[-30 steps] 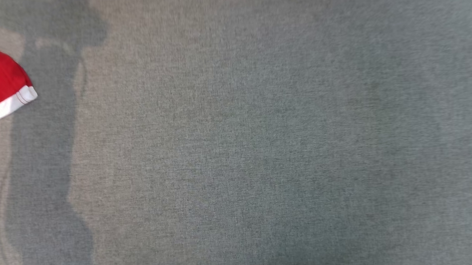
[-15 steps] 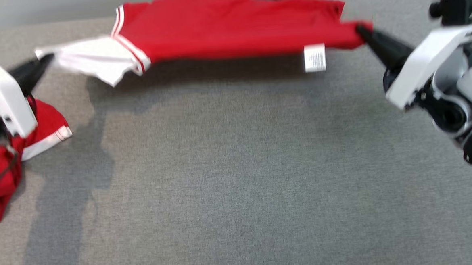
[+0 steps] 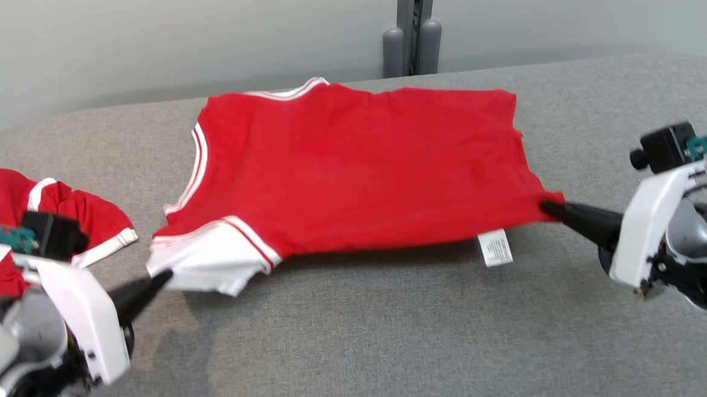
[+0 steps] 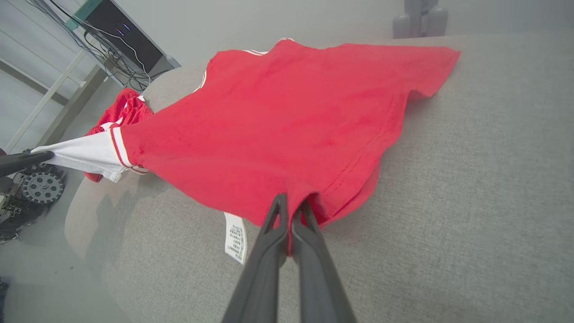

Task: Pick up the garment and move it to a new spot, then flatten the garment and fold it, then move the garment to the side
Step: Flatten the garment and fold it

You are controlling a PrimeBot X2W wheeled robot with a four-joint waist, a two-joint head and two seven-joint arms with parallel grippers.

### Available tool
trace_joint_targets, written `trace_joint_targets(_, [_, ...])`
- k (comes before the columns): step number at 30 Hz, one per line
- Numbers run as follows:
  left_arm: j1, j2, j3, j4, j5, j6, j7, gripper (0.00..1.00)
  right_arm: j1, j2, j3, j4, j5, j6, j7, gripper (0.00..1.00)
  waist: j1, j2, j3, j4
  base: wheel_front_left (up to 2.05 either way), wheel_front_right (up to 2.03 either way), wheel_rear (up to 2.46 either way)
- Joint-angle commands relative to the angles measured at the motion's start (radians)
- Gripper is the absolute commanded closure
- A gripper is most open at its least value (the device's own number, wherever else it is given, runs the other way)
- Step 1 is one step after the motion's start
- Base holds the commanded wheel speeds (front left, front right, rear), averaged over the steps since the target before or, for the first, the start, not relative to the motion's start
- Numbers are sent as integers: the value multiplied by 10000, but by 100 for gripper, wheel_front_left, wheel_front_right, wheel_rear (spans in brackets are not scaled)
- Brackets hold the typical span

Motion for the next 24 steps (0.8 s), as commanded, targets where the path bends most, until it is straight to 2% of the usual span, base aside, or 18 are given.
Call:
trace_joint_targets(1, [291,152,-53,-288,-68,143,-85,100,261,-153,26,-131,85,7,56,100,0,-1,-82,-4,0,0,0])
trace_joint_targets(8, [1501,980,-501,-2056,-256,740,-112,100,1292,-1029,297,-862,198,7,146,100,0,-1,-220,113,0,0,0])
trace_joint_targets(14, [2284,1477,-699,-3231,-469,951,-56,100,2263,-1860,329,-1701,547,7,-144,100,0,-1,-255,273,0,0,0])
trace_joint_targets(18, [2761,1596,-835,-3764,-625,914,218,100,2912,-2363,420,-2118,859,7,-148,100,0,-1,-290,333,0,0,0])
trace_joint_targets(24, [3119,1578,-908,-3994,-676,927,398,100,3512,-2774,530,-2519,1208,7,-76,100,0,-1,-355,304,0,0,0])
